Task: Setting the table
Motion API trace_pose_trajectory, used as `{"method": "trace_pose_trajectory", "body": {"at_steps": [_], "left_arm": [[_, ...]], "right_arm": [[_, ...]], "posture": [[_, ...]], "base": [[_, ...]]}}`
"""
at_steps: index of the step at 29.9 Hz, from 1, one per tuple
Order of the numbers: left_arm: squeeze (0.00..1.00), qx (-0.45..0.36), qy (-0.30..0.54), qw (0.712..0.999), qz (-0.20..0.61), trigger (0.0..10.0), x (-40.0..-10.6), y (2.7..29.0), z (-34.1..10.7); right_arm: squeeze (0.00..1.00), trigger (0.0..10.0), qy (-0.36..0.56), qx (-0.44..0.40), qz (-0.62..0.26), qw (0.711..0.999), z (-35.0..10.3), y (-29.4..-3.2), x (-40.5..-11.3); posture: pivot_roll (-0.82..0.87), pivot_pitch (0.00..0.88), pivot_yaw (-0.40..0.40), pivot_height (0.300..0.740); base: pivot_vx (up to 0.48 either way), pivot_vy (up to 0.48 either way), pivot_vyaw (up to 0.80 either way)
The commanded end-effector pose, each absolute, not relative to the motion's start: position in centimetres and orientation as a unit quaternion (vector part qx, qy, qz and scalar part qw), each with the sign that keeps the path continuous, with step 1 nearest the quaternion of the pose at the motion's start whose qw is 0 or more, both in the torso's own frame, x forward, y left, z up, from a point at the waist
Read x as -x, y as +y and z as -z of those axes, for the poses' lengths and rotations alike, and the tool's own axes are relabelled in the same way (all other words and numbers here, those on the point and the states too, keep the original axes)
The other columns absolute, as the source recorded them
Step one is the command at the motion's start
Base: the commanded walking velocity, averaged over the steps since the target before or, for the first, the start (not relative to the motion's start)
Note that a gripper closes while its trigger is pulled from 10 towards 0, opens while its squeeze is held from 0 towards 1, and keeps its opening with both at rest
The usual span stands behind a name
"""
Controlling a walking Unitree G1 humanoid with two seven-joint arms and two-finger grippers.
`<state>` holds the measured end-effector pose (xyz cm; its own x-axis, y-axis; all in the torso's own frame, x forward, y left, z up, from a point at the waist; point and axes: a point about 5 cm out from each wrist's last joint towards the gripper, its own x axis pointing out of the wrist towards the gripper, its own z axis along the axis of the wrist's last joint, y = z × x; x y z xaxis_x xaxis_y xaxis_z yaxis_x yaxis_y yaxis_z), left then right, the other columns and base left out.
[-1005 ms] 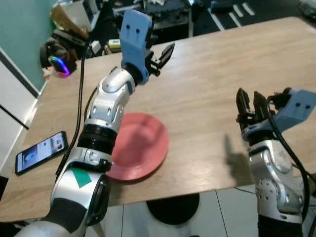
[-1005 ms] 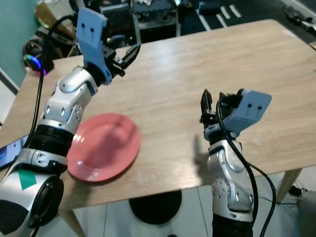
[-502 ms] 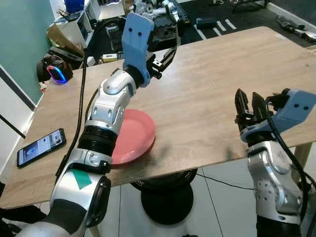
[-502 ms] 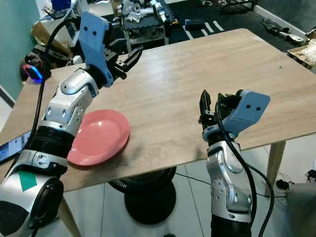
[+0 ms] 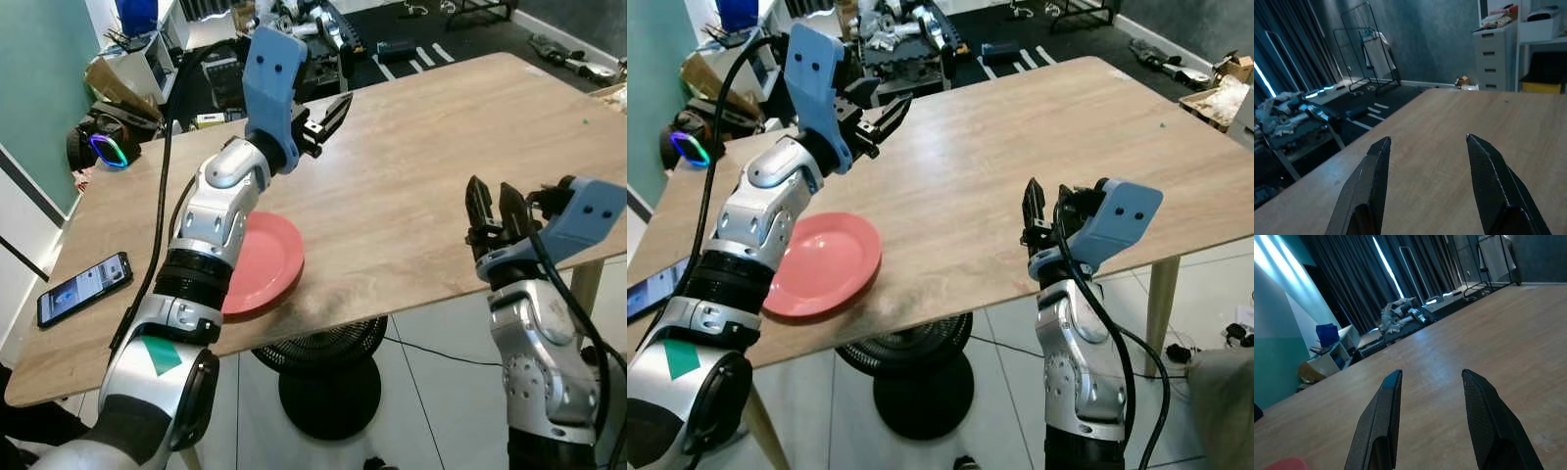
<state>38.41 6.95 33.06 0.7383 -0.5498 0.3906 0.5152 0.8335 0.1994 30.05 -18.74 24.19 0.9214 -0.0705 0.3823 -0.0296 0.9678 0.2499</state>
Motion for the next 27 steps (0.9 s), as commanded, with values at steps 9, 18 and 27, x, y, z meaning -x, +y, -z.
{"method": "trace_pose_trajectory", "body": {"at_steps": [9, 18, 27], "left_arm": [[0.0, -0.021, -0.217, 0.939, 0.264, 10.0, -38.59, 7.99, -32.84], [0.0, -0.02, -0.23, 0.937, 0.261, 10.0, -38.41, 7.92, -33.08], [0.0, -0.016, -0.227, 0.941, 0.251, 10.0, -38.58, 8.12, -33.05]], "right_arm": [[0.0, 10.0, -0.191, -0.127, -0.001, 0.973, -23.88, -18.25, -30.3], [0.0, 10.0, -0.192, -0.124, -0.003, 0.974, -23.97, -18.33, -30.37], [0.0, 10.0, -0.192, -0.123, -0.005, 0.974, -24.03, -18.29, -30.39]], "posture": [[-0.16, 0.115, 0.227, 0.74], [-0.17, 0.11, 0.222, 0.74], [-0.17, 0.109, 0.221, 0.74]], "base": [[0.0, 0.106, 0.0], [0.0, 0.158, 0.0], [0.0, 0.0, 0.0]]}}
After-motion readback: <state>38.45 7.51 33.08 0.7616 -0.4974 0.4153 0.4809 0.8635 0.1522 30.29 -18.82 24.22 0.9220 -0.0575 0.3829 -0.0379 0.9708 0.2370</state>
